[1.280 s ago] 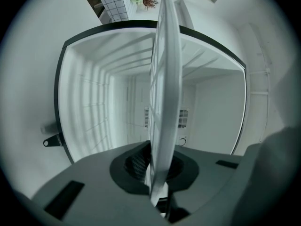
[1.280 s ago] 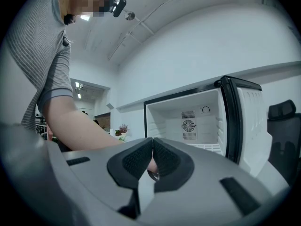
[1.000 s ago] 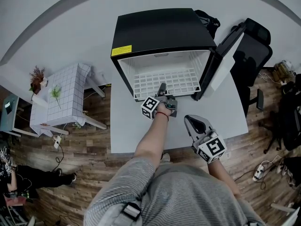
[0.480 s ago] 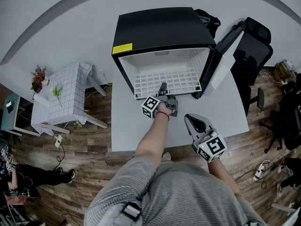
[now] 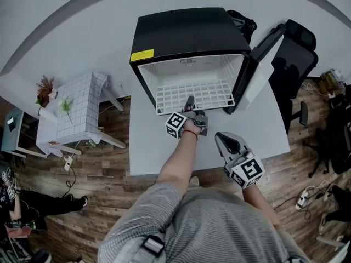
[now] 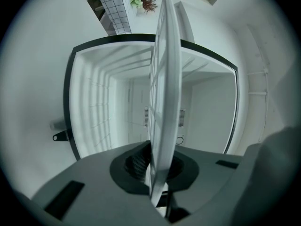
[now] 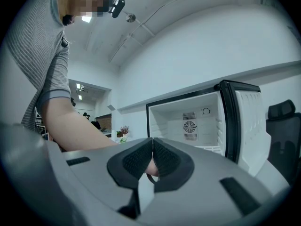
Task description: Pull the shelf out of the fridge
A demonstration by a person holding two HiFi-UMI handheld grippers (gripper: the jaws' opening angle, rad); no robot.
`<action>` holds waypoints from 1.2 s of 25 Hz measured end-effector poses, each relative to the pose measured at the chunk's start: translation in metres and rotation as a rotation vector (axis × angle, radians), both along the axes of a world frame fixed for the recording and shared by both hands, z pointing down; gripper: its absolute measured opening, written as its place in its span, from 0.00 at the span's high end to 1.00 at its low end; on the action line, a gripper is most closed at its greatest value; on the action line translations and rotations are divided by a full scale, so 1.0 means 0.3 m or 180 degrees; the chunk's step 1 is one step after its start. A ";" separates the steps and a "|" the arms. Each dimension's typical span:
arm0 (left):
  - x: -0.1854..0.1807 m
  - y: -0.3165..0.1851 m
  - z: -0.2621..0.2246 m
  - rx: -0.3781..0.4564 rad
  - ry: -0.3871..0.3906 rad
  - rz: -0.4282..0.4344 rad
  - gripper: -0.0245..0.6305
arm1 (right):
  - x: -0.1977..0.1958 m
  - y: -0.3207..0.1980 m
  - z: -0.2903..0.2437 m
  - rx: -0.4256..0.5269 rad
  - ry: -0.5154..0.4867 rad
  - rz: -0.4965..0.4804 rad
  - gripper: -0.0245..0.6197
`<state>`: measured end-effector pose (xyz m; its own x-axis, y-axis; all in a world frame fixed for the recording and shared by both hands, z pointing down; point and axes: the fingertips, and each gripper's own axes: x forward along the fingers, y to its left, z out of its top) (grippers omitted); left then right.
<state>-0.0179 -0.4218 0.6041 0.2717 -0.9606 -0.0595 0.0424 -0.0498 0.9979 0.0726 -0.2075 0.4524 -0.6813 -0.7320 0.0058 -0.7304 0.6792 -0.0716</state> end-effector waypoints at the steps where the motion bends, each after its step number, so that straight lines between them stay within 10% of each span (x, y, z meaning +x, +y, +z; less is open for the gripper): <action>1: 0.000 0.004 -0.001 0.0002 0.0008 -0.0010 0.92 | 0.000 0.001 -0.001 0.0001 0.0001 -0.0004 0.94; 30: 0.007 0.120 -0.003 0.0036 0.0015 -0.0041 0.92 | -0.009 0.078 -0.015 0.0063 0.0013 -0.0061 0.94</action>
<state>-0.0158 -0.3860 0.6032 0.2589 -0.9632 -0.0718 0.0465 -0.0618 0.9970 0.0699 -0.1842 0.4478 -0.6951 -0.7189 -0.0058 -0.7176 0.6943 -0.0549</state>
